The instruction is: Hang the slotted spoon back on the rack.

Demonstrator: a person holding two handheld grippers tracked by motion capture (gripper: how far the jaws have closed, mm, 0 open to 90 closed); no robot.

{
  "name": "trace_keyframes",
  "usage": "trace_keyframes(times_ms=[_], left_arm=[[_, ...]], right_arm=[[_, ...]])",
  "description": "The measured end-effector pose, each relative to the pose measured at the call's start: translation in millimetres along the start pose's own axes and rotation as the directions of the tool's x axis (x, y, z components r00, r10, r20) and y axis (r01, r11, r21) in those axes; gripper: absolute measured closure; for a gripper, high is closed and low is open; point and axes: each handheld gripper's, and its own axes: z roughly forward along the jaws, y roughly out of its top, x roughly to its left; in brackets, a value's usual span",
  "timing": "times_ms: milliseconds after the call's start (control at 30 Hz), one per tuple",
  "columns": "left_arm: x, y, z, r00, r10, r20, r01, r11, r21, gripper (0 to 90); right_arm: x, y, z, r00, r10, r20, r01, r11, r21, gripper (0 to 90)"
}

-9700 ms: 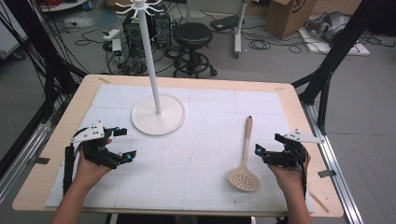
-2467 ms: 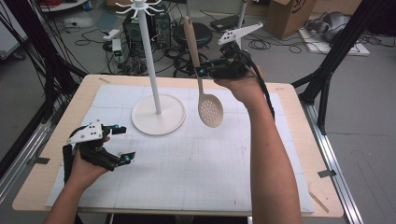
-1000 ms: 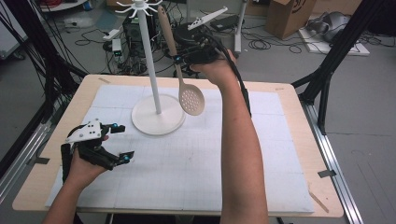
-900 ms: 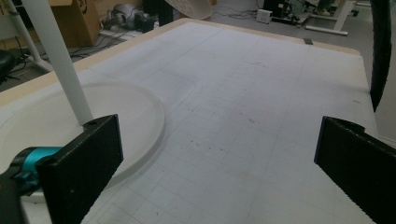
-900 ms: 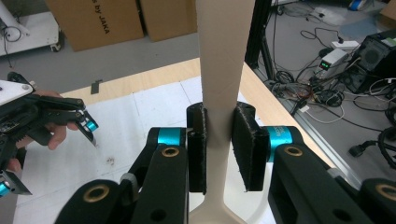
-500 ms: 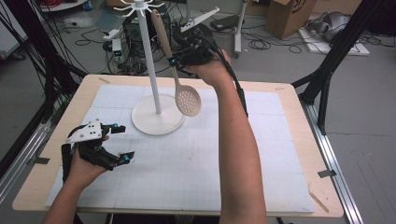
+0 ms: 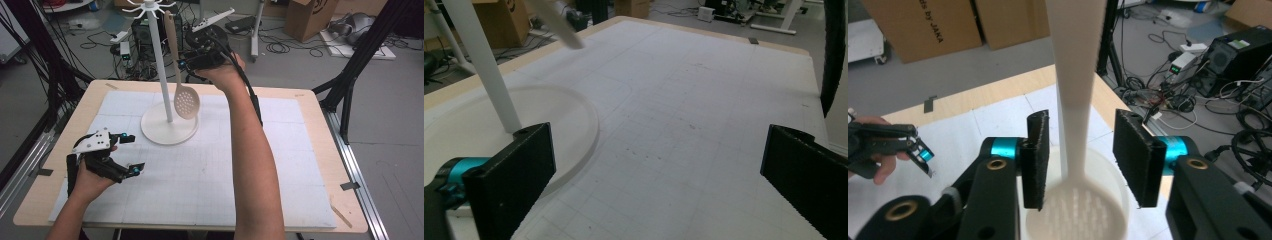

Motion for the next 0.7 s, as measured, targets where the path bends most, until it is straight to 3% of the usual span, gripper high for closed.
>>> trace_keyframes(times_ms=[200,533,700], left_arm=[[0.4,-0.1,-0.4,1.0000,0.000,0.001,0.000,1.0000,0.002,1.7],[-1.1,0.9,1.5,1.0000,0.004,0.007,-0.004,1.0000,0.008,1.7],[-1.3,0.5,2.0,1.0000,0.003,0.005,-0.003,0.9999,0.012,1.7]], right_arm=[[-1.0,-10.2,-12.3,0.9999,0.008,0.015,-0.008,1.000,-0.023,52.7],[6.9,-26.9,-39.7,0.9996,-0.020,0.020,0.021,0.999,-0.041,45.3],[7.8,-38.5,-53.9,0.9984,-0.020,0.053,0.022,0.999,-0.040,41.0]])
